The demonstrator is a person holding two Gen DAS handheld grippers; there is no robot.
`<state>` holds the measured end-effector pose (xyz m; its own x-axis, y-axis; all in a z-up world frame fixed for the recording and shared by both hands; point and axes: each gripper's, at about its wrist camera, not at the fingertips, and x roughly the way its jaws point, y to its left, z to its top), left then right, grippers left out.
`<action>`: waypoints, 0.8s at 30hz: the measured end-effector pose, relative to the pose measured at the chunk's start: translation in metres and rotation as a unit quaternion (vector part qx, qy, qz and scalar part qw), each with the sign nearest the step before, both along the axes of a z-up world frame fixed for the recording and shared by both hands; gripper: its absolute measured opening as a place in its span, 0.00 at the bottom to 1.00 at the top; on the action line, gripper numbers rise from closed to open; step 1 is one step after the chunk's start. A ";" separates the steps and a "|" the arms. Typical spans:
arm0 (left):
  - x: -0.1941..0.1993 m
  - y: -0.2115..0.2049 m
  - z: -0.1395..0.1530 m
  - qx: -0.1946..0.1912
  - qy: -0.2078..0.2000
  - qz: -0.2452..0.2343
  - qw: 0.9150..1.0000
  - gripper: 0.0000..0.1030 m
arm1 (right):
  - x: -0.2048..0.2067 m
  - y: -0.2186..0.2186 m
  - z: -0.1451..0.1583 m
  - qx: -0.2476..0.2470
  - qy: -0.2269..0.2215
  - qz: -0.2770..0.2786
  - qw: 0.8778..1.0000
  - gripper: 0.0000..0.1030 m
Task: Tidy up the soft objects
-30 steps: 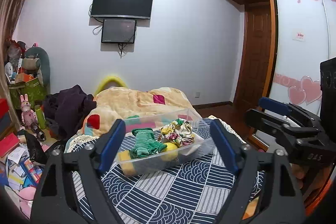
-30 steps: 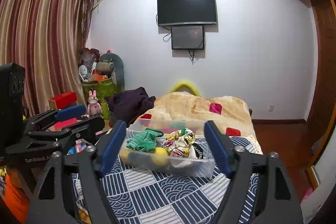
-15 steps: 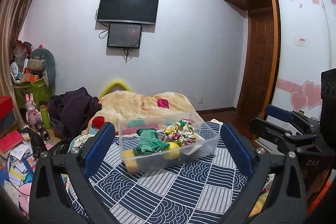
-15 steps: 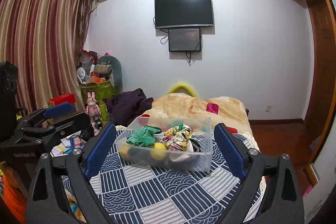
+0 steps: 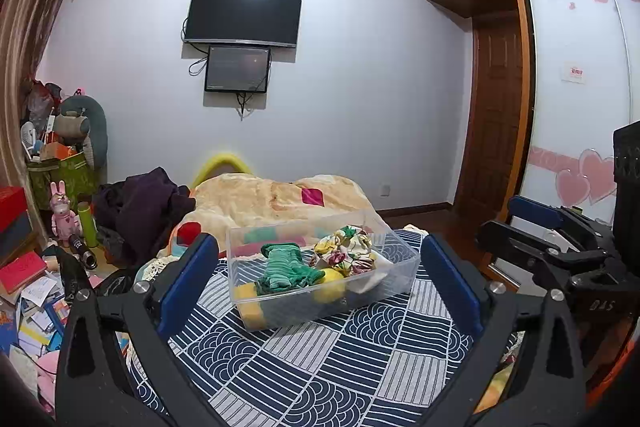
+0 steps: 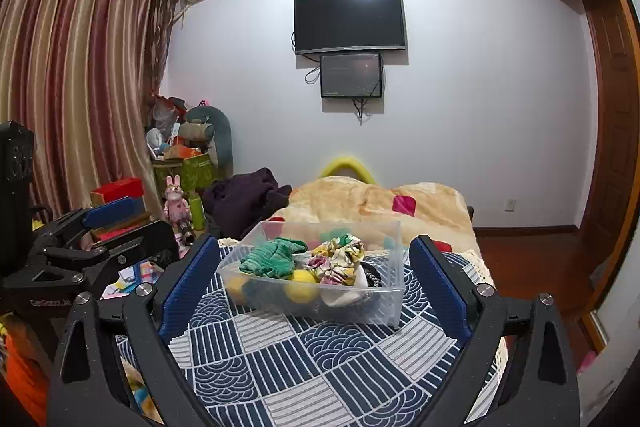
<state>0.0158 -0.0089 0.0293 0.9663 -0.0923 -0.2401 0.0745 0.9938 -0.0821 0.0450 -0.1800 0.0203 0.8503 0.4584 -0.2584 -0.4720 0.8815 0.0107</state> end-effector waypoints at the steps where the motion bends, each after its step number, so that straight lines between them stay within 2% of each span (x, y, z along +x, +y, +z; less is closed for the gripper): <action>1: 0.000 0.001 0.000 -0.001 0.000 0.000 1.000 1.00 | 0.000 0.000 0.000 0.000 0.000 0.000 1.000 0.93; 7: 0.000 0.001 -0.001 0.001 0.001 0.001 1.000 1.00 | -0.001 0.000 0.000 0.000 -0.001 0.000 1.000 0.96; 24: 0.001 0.002 -0.003 -0.001 0.009 0.000 1.000 1.00 | -0.003 0.001 0.000 0.000 0.002 0.003 1.000 0.97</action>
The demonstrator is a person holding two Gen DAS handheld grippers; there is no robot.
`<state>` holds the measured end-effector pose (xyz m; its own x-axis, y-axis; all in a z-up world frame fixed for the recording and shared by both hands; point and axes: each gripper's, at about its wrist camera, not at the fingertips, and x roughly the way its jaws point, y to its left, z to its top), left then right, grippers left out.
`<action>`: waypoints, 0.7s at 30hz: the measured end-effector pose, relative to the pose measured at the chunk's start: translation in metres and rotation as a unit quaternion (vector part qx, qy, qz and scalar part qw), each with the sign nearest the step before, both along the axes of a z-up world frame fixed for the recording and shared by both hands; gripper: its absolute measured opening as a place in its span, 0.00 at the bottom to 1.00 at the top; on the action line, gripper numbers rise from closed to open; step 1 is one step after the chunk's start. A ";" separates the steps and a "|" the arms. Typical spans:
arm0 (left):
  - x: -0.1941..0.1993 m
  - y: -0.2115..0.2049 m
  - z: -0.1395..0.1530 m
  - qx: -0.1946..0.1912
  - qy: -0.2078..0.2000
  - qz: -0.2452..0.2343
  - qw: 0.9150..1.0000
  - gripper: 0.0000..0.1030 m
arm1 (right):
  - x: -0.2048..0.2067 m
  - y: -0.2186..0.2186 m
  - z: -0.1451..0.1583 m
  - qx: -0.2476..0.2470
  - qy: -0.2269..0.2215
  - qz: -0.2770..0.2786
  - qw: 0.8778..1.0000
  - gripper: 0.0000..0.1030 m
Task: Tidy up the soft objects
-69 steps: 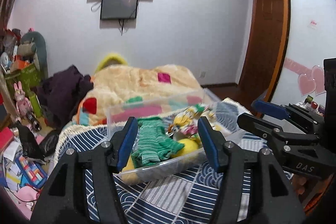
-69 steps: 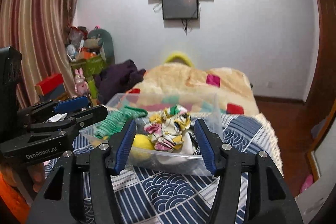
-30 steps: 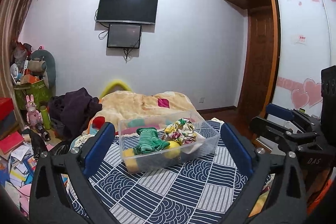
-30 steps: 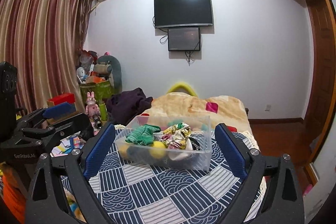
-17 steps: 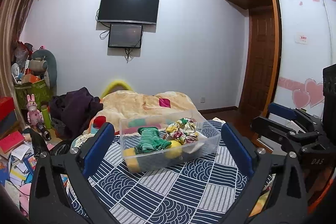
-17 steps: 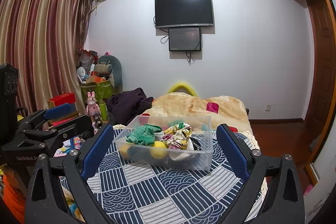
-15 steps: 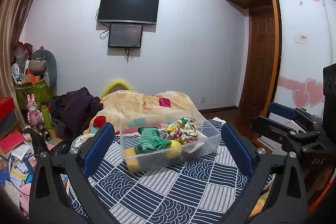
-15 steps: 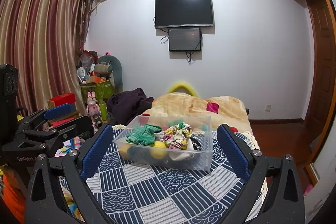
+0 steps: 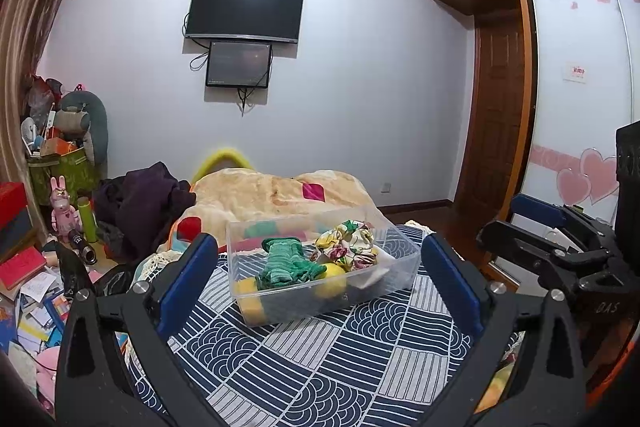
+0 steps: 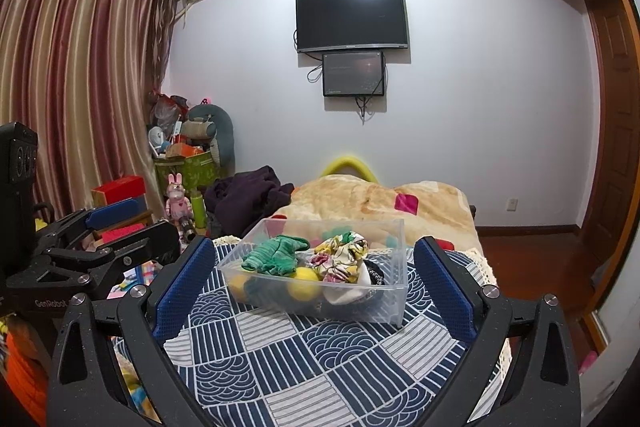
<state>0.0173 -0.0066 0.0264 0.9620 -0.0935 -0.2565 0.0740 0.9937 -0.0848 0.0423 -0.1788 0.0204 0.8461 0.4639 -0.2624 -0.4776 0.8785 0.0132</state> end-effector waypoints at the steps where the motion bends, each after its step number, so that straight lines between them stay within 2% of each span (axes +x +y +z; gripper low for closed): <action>1: 0.000 0.000 0.000 0.000 0.000 0.000 1.000 1.00 | 0.000 0.000 0.000 -0.001 0.000 0.000 1.000 0.96; 21: 0.000 0.000 -0.003 -0.005 0.002 -0.004 1.000 1.00 | -0.003 0.000 0.001 0.000 -0.001 0.002 1.000 0.97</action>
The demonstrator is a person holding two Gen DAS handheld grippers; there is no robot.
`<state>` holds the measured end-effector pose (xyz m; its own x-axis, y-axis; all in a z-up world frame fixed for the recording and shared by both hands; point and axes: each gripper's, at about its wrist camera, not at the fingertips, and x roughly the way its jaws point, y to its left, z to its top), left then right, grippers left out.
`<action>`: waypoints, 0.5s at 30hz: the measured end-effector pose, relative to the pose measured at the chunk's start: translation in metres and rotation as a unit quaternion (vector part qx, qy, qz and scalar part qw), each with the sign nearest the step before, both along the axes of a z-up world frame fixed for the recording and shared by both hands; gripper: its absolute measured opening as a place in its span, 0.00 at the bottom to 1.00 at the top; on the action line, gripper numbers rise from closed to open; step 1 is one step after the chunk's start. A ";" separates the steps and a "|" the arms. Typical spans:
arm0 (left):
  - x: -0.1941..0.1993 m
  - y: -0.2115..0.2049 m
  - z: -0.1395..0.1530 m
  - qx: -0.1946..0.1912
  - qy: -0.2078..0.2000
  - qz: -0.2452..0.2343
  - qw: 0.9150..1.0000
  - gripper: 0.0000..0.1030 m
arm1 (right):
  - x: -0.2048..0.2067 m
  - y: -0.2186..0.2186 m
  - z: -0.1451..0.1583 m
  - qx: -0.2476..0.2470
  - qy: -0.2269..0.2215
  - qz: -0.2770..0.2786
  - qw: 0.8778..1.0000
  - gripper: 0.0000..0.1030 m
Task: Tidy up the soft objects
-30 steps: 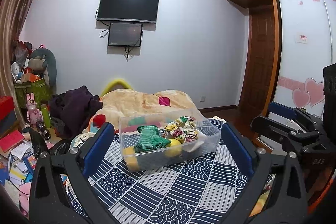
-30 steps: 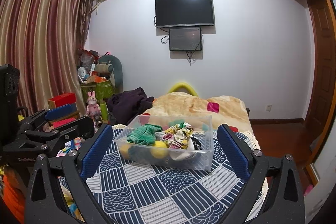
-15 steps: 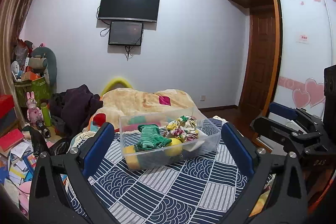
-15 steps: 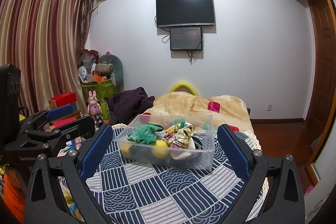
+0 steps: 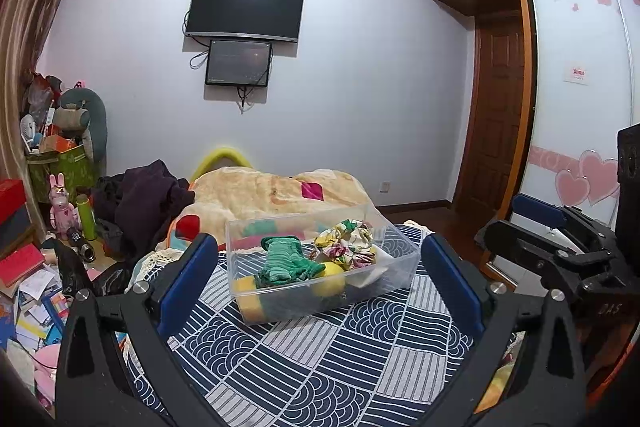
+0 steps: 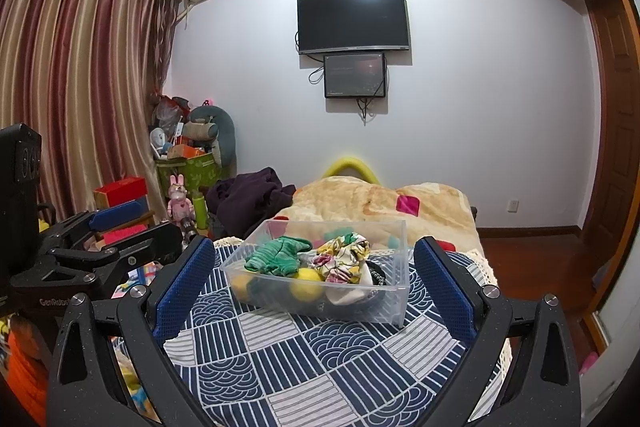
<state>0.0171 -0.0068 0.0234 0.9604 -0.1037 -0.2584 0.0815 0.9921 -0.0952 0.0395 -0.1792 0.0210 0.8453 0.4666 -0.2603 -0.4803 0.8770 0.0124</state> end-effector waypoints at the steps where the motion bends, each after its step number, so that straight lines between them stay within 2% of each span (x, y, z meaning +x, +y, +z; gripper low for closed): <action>1: 0.000 0.000 0.000 0.000 0.000 -0.001 1.000 1.00 | 0.000 0.000 0.000 0.000 0.000 0.000 1.000 0.97; 15: -0.003 -0.002 -0.001 -0.007 0.002 -0.004 1.000 1.00 | 0.001 -0.001 -0.001 0.003 0.005 -0.003 1.000 0.97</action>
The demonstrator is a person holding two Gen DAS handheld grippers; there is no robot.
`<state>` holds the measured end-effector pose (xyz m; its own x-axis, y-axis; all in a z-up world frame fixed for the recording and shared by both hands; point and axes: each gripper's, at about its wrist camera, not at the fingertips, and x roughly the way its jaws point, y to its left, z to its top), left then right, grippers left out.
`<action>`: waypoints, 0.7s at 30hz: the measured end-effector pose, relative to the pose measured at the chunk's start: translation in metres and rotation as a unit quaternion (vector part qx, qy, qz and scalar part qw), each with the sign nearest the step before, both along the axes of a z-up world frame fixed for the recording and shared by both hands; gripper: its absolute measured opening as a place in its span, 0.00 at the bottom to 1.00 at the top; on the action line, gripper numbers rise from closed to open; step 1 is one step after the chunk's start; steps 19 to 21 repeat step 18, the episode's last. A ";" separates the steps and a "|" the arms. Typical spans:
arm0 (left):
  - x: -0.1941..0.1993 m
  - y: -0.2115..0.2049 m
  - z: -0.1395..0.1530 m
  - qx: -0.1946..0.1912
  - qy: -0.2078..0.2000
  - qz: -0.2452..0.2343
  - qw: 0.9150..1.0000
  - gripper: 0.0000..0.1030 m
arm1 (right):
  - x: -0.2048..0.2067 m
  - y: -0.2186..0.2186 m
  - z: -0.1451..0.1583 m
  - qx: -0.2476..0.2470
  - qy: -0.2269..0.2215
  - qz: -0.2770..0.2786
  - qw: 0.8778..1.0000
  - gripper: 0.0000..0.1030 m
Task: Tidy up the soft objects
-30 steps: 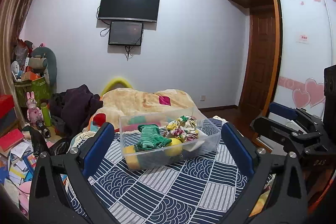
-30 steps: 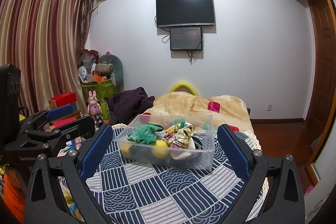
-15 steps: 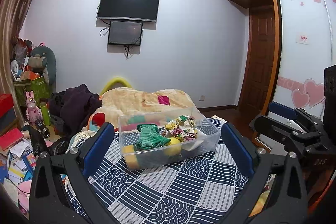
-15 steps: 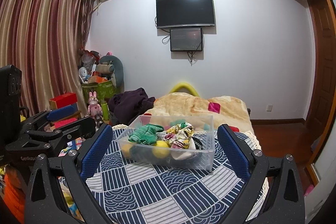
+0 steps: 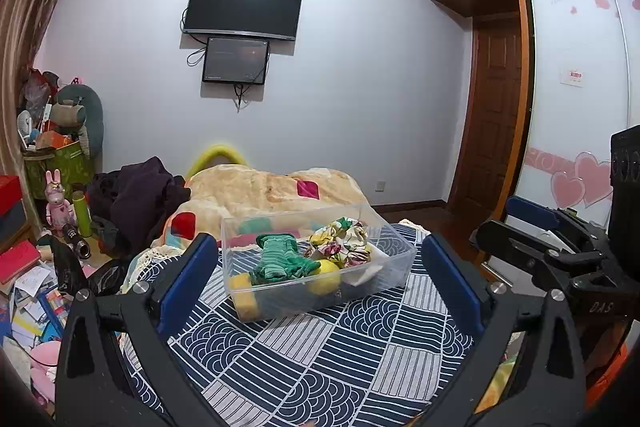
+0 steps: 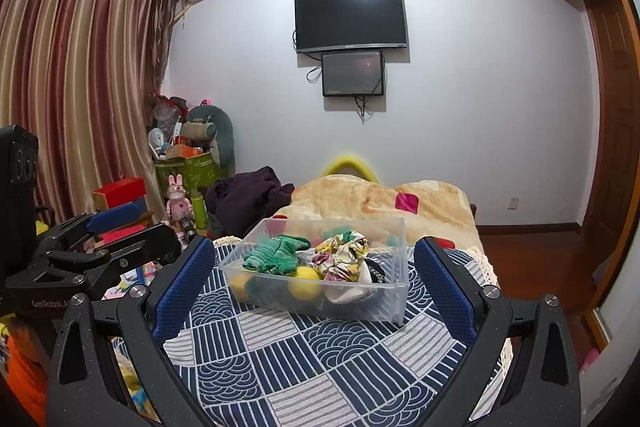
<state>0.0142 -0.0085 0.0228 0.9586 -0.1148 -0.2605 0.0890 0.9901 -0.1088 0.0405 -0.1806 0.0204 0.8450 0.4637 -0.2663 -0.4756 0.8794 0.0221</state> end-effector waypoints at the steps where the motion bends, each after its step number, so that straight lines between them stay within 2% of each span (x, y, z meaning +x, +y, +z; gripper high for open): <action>1: 0.000 0.000 0.000 0.000 0.000 -0.001 1.000 1.00 | 0.000 0.000 0.000 0.000 0.001 -0.001 1.000 0.97; 21: 0.001 0.002 -0.001 -0.005 0.006 0.005 1.000 1.00 | 0.006 0.002 -0.004 -0.003 0.018 -0.004 1.000 0.98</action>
